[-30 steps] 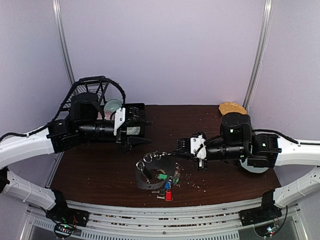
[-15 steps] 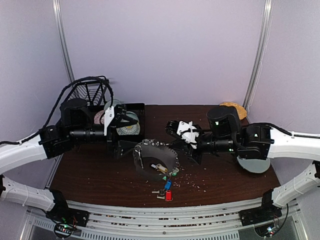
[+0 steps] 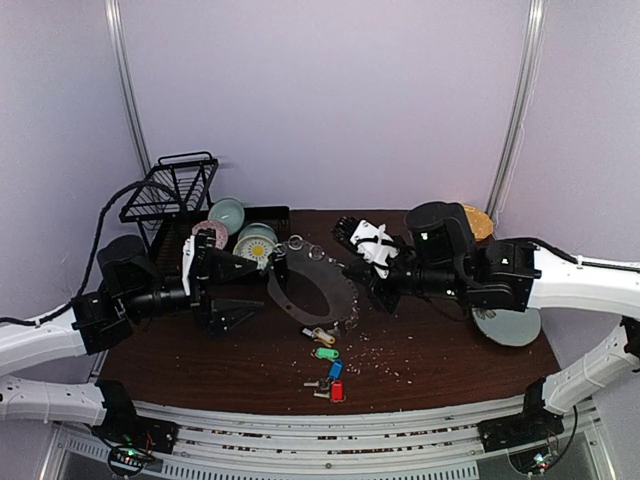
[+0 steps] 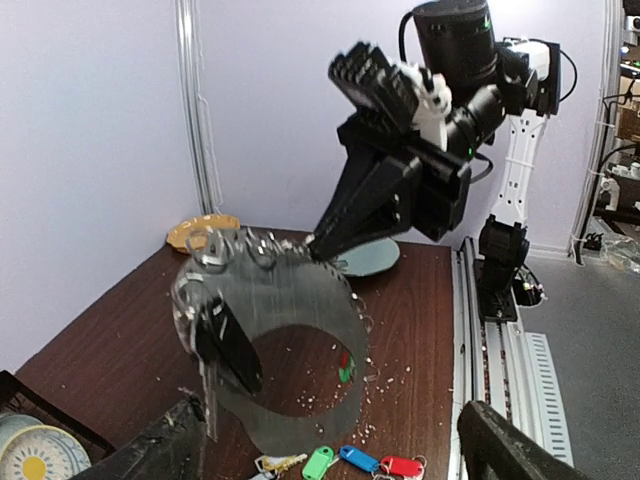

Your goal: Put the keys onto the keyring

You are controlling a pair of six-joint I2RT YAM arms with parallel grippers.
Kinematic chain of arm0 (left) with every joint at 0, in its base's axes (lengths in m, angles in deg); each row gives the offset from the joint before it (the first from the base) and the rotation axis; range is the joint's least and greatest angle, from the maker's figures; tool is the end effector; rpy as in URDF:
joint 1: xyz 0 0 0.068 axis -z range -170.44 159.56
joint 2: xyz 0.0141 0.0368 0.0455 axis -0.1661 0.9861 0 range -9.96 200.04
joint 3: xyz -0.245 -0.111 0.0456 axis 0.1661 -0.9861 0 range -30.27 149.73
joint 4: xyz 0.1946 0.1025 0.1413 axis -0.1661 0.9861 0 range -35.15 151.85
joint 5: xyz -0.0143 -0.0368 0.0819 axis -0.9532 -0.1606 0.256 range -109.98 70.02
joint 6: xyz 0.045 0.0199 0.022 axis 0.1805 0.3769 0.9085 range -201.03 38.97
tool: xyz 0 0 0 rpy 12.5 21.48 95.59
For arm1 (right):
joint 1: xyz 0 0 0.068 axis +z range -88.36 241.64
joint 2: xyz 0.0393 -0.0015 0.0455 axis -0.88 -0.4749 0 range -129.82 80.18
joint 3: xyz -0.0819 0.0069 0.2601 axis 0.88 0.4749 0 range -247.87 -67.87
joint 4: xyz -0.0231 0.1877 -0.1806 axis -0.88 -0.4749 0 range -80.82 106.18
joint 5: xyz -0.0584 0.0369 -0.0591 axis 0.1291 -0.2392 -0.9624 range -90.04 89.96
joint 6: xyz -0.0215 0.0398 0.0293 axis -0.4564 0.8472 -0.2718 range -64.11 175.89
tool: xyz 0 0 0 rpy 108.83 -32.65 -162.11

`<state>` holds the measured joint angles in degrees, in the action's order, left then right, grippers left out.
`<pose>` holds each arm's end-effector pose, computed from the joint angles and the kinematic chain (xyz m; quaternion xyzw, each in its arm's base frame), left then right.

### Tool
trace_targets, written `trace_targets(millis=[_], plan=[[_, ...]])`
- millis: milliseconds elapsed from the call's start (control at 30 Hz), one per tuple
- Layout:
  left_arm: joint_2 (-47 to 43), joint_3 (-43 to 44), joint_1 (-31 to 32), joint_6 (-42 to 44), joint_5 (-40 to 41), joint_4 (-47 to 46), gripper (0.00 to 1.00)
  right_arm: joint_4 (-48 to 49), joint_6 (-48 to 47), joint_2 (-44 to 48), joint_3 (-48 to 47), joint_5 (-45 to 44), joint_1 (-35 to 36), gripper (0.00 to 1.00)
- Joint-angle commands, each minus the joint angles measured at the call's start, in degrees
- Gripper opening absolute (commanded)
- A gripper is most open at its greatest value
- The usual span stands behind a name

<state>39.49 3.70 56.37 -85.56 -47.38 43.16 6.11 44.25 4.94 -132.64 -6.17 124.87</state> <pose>0.1289 -0.1613 0.2996 0.4067 0.6032 -0.4435 0.5235 0.1417 0.2724 0.3449 -0.4746 0.6702 0.2080 0.5313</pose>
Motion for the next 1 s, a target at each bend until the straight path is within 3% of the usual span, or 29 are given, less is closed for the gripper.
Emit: trace_targets(millis=[0,133,267,400,533,667,833,967], plan=[[3.23,-5.55,-0.4,-7.96,1.01,-15.6,0.88,3.8,2.58,-0.82,-2.81,-2.53,-0.31,0.0],[6.46,-5.34,-0.4,-9.24,11.73,-18.03,0.89,6.63,2.3,-0.53,-1.65,0.63,-0.3,0.0],[12.66,-2.82,-0.33,-10.49,6.09,-19.96,0.8,6.12,2.27,-1.81,-2.92,2.66,-0.41,0.0],[16.17,-1.6,-0.32,-12.75,1.06,-22.21,0.46,6.65,0.63,-1.95,-2.89,4.84,-0.43,0.0],[15.67,-2.15,-0.32,-12.66,-1.46,-23.7,0.0,5.48,-4.4,-1.32,-2.22,6.71,-0.4,0.0],[15.91,-0.98,-0.4,-12.66,-0.15,-17.74,0.0,3.47,-15.68,0.99,0.66,11.68,-0.46,0.0],[18.97,2.93,-0.35,-11.69,-2.02,-7.61,0.0,8.47,-32.72,7.0,6.64,18.12,-0.38,0.0],[20.96,3.86,-0.39,-10.49,-4.05,-5.5,0.0,6.5,-39.18,7.67,5.27,22.98,-0.34,0.0]])
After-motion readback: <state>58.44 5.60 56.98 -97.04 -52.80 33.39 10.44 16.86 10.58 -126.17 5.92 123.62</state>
